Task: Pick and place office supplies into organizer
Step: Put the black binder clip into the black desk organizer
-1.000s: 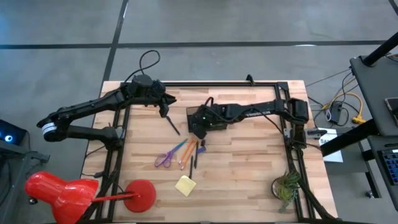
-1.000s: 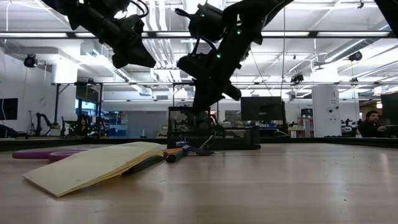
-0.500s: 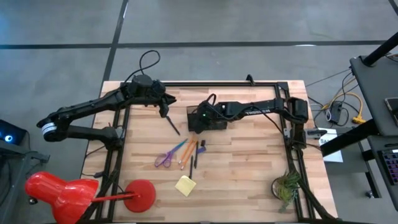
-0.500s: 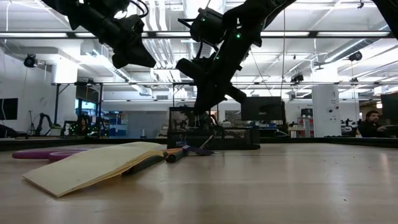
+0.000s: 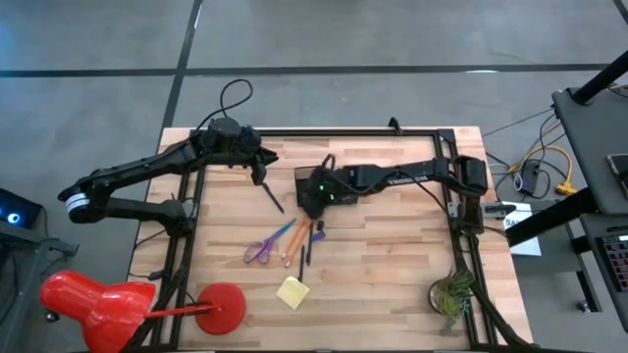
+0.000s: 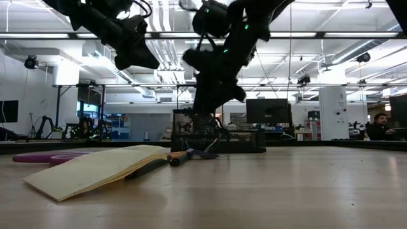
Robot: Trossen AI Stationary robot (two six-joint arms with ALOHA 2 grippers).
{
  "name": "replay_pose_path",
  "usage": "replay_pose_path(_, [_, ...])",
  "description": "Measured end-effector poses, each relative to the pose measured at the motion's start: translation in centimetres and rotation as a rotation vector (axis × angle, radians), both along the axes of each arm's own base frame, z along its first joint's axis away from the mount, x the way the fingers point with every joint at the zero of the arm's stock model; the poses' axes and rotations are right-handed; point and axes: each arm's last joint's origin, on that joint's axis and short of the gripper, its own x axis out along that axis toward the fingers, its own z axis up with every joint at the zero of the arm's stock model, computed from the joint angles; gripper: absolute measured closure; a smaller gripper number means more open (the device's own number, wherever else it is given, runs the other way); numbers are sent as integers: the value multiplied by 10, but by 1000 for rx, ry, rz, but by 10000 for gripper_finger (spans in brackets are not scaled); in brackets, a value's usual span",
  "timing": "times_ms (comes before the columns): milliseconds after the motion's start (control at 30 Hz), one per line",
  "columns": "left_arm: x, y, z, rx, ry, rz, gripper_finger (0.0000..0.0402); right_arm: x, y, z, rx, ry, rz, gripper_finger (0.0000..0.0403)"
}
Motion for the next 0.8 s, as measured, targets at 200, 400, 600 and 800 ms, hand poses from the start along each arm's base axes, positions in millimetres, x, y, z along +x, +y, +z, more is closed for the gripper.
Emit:
replay_pose_path(200, [0,0,0,0,1,0,350,-18,40,-6,-277,259,605,264])
replay_pose_path(400, [0,0,0,3,2,-2,350,-26,59,-15,-449,331,987,265])
replay_pose_path(600, [0,0,0,3,3,-2,350,-19,56,-23,-506,305,1038,276])
replay_pose_path(800, [0,0,0,3,4,-2,350,-16,58,-38,-514,333,1107,286])
